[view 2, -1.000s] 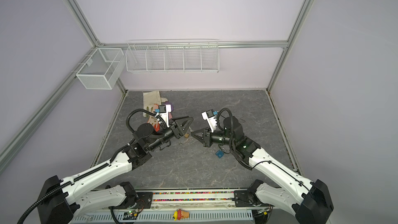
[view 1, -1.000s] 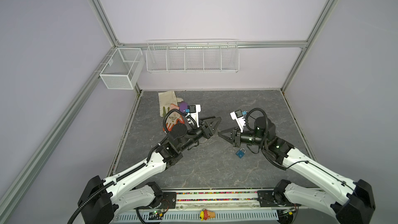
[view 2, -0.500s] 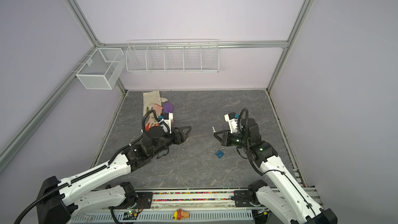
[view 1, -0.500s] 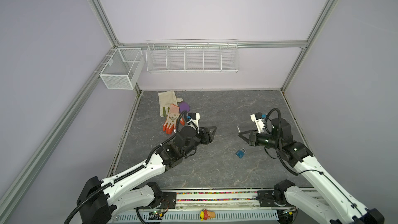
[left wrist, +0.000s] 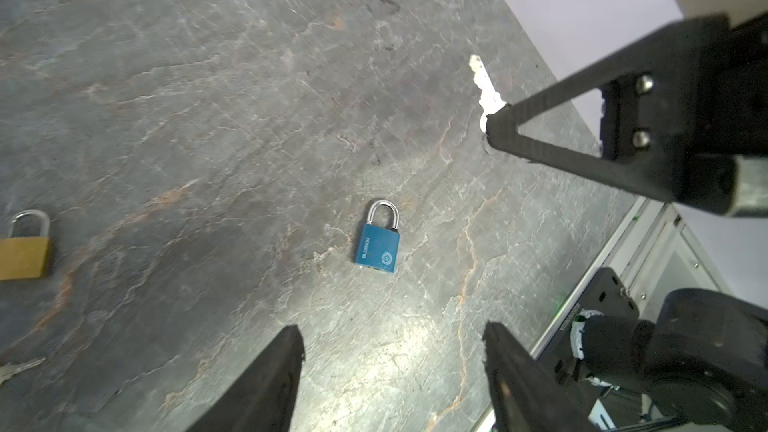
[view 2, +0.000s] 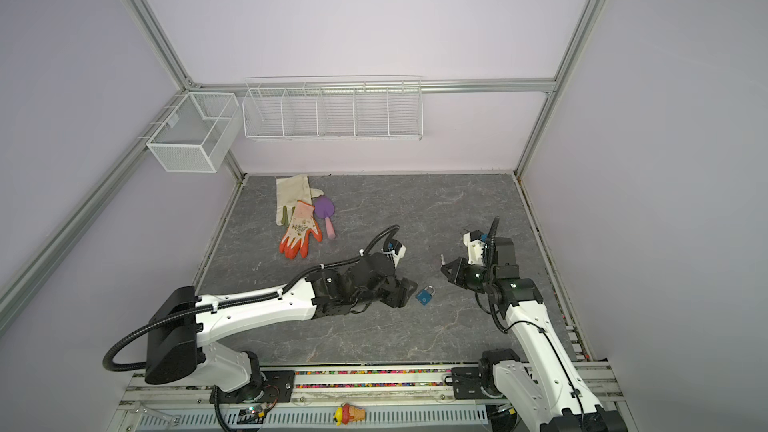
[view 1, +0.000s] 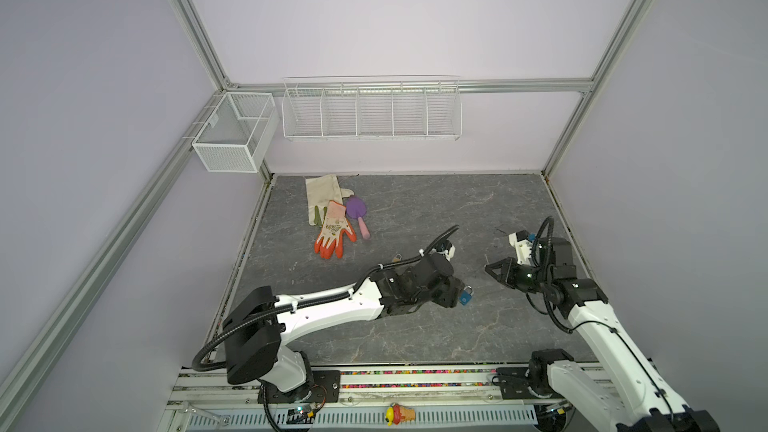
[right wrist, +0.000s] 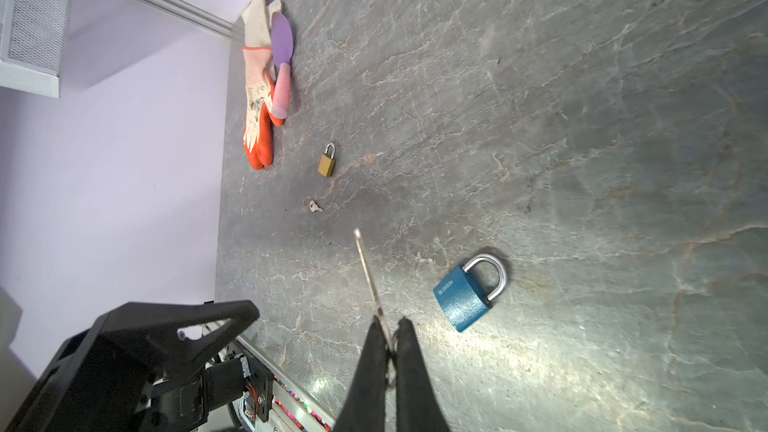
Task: Unlock with the key
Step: 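Close the left gripper on the blue padlock while the right arm draws back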
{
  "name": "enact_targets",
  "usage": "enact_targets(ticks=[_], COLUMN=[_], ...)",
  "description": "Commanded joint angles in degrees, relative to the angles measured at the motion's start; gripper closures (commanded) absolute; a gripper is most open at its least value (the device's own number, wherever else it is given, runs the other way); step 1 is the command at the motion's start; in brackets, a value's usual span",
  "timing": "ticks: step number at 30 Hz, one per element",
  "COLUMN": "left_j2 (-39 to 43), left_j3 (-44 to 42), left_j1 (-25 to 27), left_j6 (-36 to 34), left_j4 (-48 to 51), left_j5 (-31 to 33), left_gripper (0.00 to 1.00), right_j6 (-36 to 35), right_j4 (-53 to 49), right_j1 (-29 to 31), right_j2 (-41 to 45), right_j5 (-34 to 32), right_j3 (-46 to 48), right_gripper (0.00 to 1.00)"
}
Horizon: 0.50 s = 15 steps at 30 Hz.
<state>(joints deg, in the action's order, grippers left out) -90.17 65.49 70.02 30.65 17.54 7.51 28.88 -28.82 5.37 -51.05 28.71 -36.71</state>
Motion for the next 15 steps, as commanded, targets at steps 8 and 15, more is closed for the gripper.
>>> enact_targets(ticks=[8, 15], left_j2=[-17.8, -26.38], left_j3=[15.6, 21.03], left_j1=[2.13, 2.45], left_j6=[-7.83, -8.16], left_j4=[14.61, 16.47], left_j5=[-0.48, 0.05], left_gripper=[0.31, 0.33], right_j6=[-1.46, -2.87], right_j4=[0.21, 2.25], right_j1=[-3.17, -5.81], right_j2=[-0.75, 0.23], right_j5=[0.53, 6.05], right_j3=[2.44, 3.15], right_gripper=[0.94, 0.94])
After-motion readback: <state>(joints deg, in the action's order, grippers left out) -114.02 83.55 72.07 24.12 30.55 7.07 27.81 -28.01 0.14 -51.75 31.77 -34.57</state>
